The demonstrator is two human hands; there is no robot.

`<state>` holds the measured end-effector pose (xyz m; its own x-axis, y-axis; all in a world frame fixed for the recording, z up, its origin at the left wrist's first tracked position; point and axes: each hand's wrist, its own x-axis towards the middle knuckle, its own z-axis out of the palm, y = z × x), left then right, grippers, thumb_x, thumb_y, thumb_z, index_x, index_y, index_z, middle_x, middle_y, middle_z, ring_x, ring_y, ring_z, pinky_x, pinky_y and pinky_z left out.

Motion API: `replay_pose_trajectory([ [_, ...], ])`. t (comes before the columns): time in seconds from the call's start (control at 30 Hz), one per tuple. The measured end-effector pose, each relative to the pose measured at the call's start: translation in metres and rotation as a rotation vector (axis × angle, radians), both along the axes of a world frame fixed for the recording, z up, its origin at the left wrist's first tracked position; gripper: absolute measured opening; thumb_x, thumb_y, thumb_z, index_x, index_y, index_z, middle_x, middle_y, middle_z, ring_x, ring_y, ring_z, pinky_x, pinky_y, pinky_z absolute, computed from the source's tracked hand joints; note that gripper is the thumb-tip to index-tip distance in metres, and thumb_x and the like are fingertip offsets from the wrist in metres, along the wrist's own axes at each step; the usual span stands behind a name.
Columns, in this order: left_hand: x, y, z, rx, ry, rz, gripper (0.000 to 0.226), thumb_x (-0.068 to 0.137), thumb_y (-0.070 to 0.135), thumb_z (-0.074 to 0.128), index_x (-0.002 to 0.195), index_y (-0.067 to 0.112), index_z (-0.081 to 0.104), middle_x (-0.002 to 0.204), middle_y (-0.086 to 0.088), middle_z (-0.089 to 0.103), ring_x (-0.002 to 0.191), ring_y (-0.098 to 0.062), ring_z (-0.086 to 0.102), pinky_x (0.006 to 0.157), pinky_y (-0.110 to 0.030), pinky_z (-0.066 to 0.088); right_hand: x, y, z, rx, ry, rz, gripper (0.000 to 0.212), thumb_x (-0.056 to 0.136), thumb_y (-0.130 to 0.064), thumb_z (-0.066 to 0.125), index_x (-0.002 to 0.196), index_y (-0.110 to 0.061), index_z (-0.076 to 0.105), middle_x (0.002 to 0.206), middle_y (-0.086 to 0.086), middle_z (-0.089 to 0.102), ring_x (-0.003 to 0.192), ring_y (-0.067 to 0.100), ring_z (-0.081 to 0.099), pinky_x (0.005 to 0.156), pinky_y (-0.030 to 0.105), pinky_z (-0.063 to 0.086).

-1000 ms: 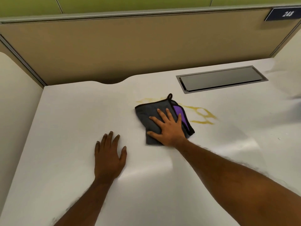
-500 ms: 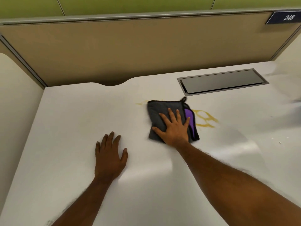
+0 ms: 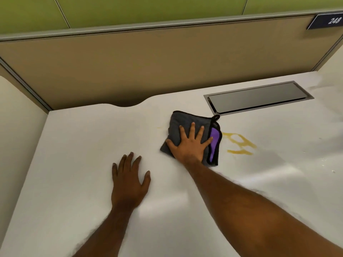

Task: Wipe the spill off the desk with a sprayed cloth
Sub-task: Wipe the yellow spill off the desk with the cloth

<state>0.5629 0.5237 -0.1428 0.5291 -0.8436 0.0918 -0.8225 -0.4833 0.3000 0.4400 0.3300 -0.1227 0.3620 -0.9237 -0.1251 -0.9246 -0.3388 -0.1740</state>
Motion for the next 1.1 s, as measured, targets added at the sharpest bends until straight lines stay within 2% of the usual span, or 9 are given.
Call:
replay_pose_trajectory([
  [0.07,0.001,0.000,-0.001,-0.005,0.003,-0.004,0.065,0.088,0.056,0.034,0.142,0.021,0.044,0.154,-0.004,0.035,0.145,-0.025,0.025,0.120,-0.051,0.012,0.019,0.010,-0.001,-0.007,0.027,0.157,0.086,0.079,-0.085,0.017,0.152,-0.041,0.005,0.164,0.006,-0.010,0.147,0.042,-0.016,0.103,0.076,-0.015],
  [0.13,0.001,0.000,-0.001,-0.009,0.001,-0.012,0.065,0.088,0.056,0.034,0.142,0.022,0.044,0.154,-0.004,0.036,0.145,-0.024,0.025,0.120,-0.051,0.012,0.022,0.010,-0.002,-0.023,0.031,0.415,0.083,0.080,-0.085,0.019,0.151,-0.045,0.006,0.164,0.002,-0.009,0.147,0.039,-0.016,0.105,0.075,-0.012],
  [0.2,0.002,0.000,0.000,-0.013,-0.004,-0.006,0.065,0.088,0.056,0.033,0.142,0.022,0.044,0.154,-0.004,0.035,0.145,-0.024,0.024,0.120,-0.051,0.012,0.018,-0.002,-0.002,-0.040,0.013,0.542,0.080,0.081,-0.085,0.022,0.150,-0.048,0.010,0.164,-0.002,-0.006,0.149,0.033,-0.014,0.108,0.073,-0.007],
  [0.27,0.001,0.000,0.001,-0.018,-0.002,-0.006,0.065,0.088,0.056,0.033,0.141,0.021,0.045,0.154,-0.005,0.036,0.145,-0.025,0.025,0.120,-0.051,0.012,0.015,-0.018,-0.001,-0.048,-0.027,0.476,0.078,0.081,-0.084,0.023,0.150,-0.047,0.015,0.165,-0.004,-0.002,0.150,0.030,-0.010,0.109,0.072,-0.007],
  [0.43,0.001,0.000,-0.001,-0.023,-0.002,-0.006,0.065,0.089,0.057,0.034,0.142,0.021,0.044,0.154,-0.004,0.035,0.146,-0.024,0.024,0.121,-0.050,0.011,0.042,-0.028,0.003,0.003,-0.004,0.038,0.083,0.081,-0.083,0.019,0.152,-0.042,0.012,0.164,0.003,-0.005,0.149,0.037,-0.011,0.105,0.076,-0.012],
  [0.63,0.003,0.001,0.000,-0.016,0.007,-0.009,0.063,0.089,0.056,0.034,0.142,0.022,0.044,0.154,-0.004,0.035,0.146,-0.024,0.024,0.120,-0.051,0.012,0.047,-0.007,-0.001,-0.027,0.053,0.534,0.077,0.083,-0.083,0.020,0.150,-0.048,0.008,0.164,-0.002,-0.008,0.149,0.034,-0.014,0.106,0.075,-0.008],
  [0.77,0.002,0.002,0.001,-0.032,0.006,-0.014,0.062,0.089,0.054,0.036,0.141,0.021,0.046,0.153,-0.003,0.036,0.146,-0.023,0.025,0.120,-0.050,0.011,0.004,-0.035,0.000,-0.031,0.012,0.375,0.076,0.082,-0.083,0.021,0.149,-0.049,0.011,0.164,-0.006,-0.005,0.150,0.028,-0.011,0.107,0.074,-0.008],
  [0.9,0.003,0.000,0.000,-0.019,0.004,-0.012,0.062,0.089,0.054,0.036,0.141,0.021,0.046,0.153,-0.003,0.036,0.146,-0.024,0.024,0.120,-0.050,0.011,-0.012,-0.036,0.001,-0.013,0.056,0.202,0.078,0.082,-0.083,0.021,0.150,-0.047,0.009,0.164,-0.003,-0.007,0.149,0.034,-0.013,0.106,0.075,-0.008],
  [1.1,0.002,0.002,0.005,-0.020,-0.010,-0.003,0.063,0.088,0.054,0.035,0.139,0.020,0.049,0.150,-0.005,0.040,0.142,-0.026,0.031,0.118,-0.053,0.016,-0.019,0.026,0.000,-0.021,0.033,0.562,0.075,0.083,-0.082,0.022,0.149,-0.050,0.011,0.164,-0.004,-0.006,0.149,0.031,-0.014,0.106,0.074,-0.009],
])
